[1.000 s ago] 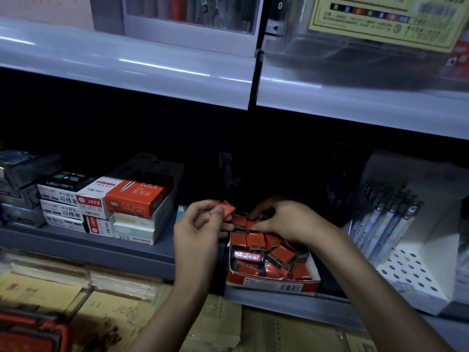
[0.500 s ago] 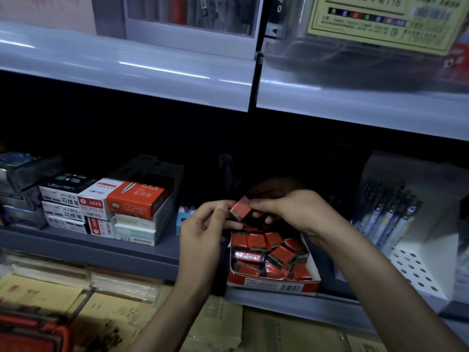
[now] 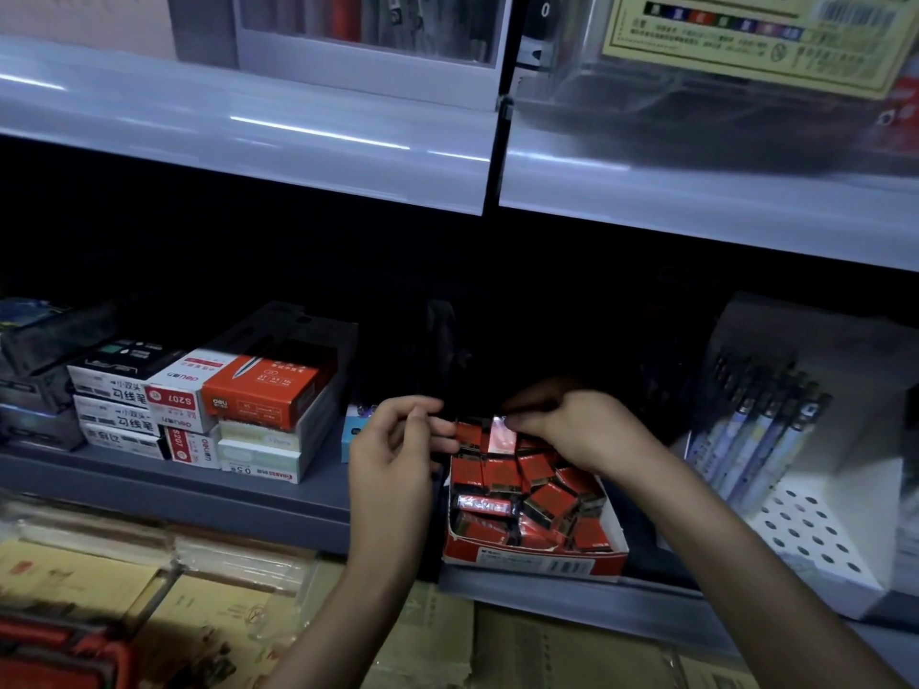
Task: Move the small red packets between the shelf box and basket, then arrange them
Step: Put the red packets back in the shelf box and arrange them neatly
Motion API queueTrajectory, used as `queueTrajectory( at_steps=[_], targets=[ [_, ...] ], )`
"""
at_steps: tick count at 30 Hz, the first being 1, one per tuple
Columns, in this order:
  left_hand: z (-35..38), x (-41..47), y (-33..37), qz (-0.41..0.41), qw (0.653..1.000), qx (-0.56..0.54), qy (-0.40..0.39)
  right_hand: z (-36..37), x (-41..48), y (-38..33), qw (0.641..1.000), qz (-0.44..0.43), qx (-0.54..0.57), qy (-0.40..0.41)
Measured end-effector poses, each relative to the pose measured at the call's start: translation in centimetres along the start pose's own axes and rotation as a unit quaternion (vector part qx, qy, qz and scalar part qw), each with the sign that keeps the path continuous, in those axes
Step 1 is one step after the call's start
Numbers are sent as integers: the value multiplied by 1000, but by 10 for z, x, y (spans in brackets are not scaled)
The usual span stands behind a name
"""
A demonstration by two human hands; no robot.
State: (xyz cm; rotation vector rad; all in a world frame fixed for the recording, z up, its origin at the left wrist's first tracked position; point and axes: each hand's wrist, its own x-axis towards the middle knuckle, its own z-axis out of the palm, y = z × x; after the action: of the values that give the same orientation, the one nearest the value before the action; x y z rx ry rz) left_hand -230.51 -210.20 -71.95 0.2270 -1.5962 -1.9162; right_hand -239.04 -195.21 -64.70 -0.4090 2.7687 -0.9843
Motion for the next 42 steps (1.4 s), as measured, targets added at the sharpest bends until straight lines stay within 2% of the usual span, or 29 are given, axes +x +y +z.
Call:
queueTrajectory(
  at_steps=[11, 17, 24, 31, 35, 37, 39, 42],
  targets=[
    [0, 0, 1, -10, 1000, 4, 4, 13, 1, 2, 994, -49, -40, 85],
    [-2, 1, 2, -10, 1000, 10, -7, -17, -15, -4, 996, -40, -82, 17],
    [3, -6, 8, 10, 998, 43, -49, -16, -21, 2, 973, -23, -227, 28],
    [2, -4, 9, 8, 998, 39, -45, -21, -20, 6, 974, 5, -226, -21],
    [2, 0, 10, 32, 993, 80, -86, -25, -19, 8, 983, -39, -180, 24],
    [2, 2, 9, 67, 983, 131, -111, -28, -19, 5, 993, -65, -90, 40],
    [1, 4, 8, 94, 973, 172, -123, -29, -22, -1, 995, -101, 10, 23],
    [2, 2, 8, 100, 973, 183, -102, -26, -24, -8, 986, -144, 83, 11]
  ],
)
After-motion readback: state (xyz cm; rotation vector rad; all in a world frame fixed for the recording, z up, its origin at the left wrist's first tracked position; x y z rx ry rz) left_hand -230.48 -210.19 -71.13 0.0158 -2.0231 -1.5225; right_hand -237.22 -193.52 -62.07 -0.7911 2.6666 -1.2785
